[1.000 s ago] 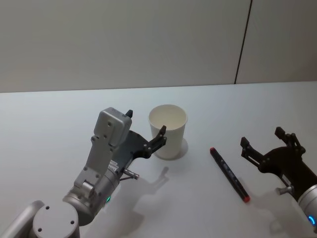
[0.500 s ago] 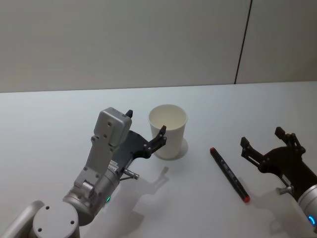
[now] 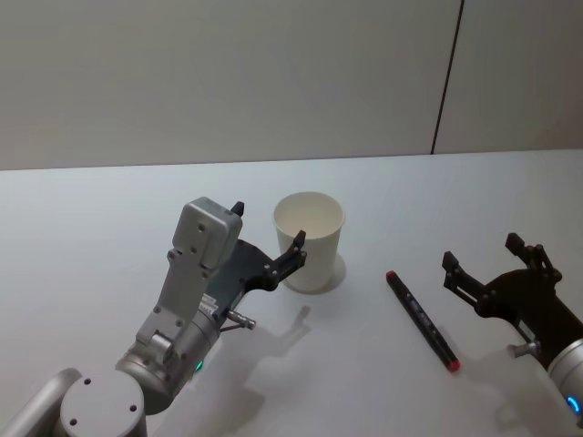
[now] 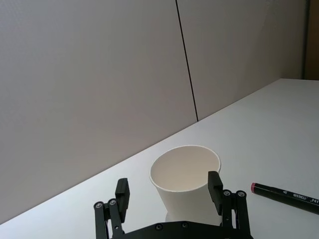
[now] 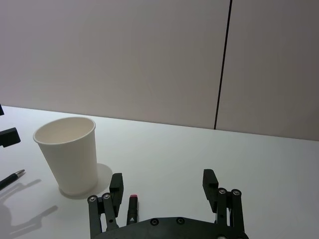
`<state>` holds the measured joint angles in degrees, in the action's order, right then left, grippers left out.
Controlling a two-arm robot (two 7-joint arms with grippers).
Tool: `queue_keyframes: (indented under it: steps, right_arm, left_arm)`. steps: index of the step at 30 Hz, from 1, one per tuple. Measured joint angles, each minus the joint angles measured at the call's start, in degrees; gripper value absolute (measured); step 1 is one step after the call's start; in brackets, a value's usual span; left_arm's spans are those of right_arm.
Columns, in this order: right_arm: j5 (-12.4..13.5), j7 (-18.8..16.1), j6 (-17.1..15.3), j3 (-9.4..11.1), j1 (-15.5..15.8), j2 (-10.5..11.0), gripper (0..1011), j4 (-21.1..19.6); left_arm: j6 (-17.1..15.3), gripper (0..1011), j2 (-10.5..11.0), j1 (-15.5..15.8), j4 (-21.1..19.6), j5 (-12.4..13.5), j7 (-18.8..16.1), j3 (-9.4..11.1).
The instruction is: Place the pen into the pen holder.
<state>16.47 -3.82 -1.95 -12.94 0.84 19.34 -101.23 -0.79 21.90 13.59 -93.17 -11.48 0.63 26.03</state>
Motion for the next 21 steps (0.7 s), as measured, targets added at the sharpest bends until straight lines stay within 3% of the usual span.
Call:
queue_keyframes:
  steps: [21]
  right_arm:
    - [0.46, -0.08, 0.18, 0.02, 0.57, 0.05, 1001, -0.62]
  left_arm:
    - [0.0, 1004, 0.0, 0.0, 0.0, 0.0, 0.0, 0.0]
